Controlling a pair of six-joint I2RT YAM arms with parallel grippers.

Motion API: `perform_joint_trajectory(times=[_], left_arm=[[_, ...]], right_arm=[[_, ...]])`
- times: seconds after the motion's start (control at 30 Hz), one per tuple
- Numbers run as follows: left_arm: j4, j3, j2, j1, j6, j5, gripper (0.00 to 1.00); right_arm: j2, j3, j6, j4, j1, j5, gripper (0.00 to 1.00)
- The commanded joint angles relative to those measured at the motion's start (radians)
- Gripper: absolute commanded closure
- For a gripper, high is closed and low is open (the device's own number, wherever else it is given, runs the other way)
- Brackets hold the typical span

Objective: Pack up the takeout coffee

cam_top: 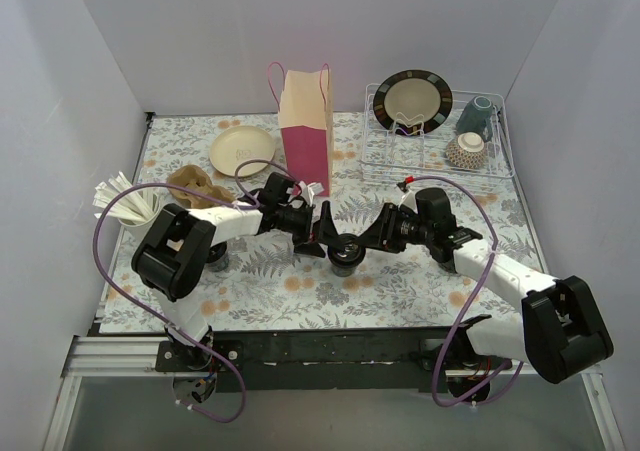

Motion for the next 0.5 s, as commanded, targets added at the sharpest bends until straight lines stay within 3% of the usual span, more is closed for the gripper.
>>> perform_joint_trajectory(times=[0.0,0.47], left_arm=[[0.003,-0.036,-0.056,0.000,-0.012,-0.039,0.02],[0.083,-0.109,-0.140,-0.001,-0.132,-0.069,0.04]], right_arm=[[-0.017,-0.031,0.035,-0.005,0.004,0.073,0.75],[-0.078,-0.036,0.145,0.006,0.025,0.152,0.76]])
